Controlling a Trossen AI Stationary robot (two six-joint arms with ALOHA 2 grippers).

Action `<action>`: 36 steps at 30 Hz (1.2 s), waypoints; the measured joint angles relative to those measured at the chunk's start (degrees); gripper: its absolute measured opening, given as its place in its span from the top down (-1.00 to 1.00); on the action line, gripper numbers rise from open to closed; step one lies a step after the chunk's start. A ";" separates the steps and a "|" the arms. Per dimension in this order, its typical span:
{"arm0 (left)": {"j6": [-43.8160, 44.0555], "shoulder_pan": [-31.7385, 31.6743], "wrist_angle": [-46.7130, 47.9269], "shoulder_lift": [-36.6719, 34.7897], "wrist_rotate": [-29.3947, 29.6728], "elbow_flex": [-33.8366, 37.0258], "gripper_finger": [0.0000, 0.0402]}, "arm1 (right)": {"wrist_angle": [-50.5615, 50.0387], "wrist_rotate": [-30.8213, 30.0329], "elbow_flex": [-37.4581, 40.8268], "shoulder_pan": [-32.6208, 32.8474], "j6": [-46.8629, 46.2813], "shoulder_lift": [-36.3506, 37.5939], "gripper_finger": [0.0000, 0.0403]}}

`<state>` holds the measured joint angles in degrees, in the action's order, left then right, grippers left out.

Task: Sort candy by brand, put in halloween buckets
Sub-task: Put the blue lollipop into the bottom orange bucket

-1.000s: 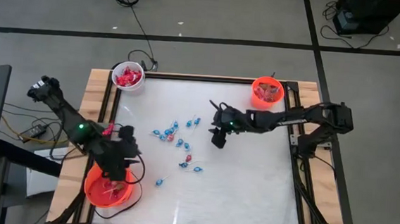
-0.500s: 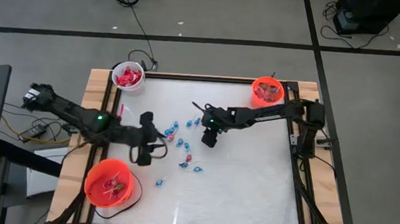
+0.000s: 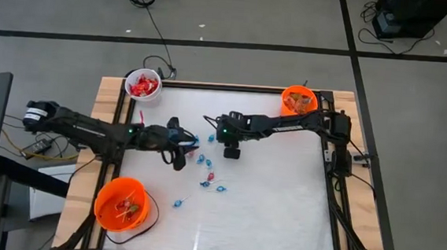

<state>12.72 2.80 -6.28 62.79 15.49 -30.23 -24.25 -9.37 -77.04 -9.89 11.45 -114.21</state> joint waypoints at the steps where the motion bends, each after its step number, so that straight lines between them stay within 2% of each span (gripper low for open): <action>1: 0.47 -0.25 -1.57 0.54 0.36 0.86 0.27 | 0.66 -0.02 -0.38 0.00 1.82 0.00 0.20; 5: 0.02 -1.25 -8.83 3.66 1.35 3.95 0.27 | 3.45 0.39 -0.98 0.56 3.63 -0.02 0.19; 10: -0.45 -2.86 -16.92 8.60 3.19 6.15 0.27 | 3.43 -2.29 -0.96 2.41 5.81 -0.09 0.09; 15: -0.76 -3.61 -23.94 12.83 9.28 6.07 0.27 | 1.32 -3.34 -0.96 3.49 10.41 -0.09 -0.03; 18: -0.25 -3.60 -24.75 13.88 10.86 6.00 0.27 | -0.24 -2.14 -0.89 3.80 12.49 -0.09 -0.03; 22: -0.05 -3.57 -24.51 15.06 10.67 6.02 0.27 | 3.01 -1.10 -0.87 4.37 12.74 -0.09 0.03; 24: 0.91 -4.05 -23.67 15.31 9.02 6.02 0.27 | 4.75 -1.04 -0.87 4.59 12.46 -0.09 0.06; 27: 2.95 -6.39 -21.96 15.34 3.26 6.02 0.27 | 6.45 0.00 -0.87 4.57 9.80 -0.10 0.06; 30: 0.57 -8.87 -23.11 15.34 -1.33 6.02 0.27 | 7.87 0.38 -0.88 4.49 9.40 -1.06 0.05; 36: -3.76 -14.23 -24.43 15.59 -5.61 6.00 0.27 | 7.79 1.61 -1.08 3.94 9.98 -4.18 0.01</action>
<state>8.96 -11.43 -30.71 78.38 9.88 -24.23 -16.46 -7.76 -78.12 -5.95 21.43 -118.39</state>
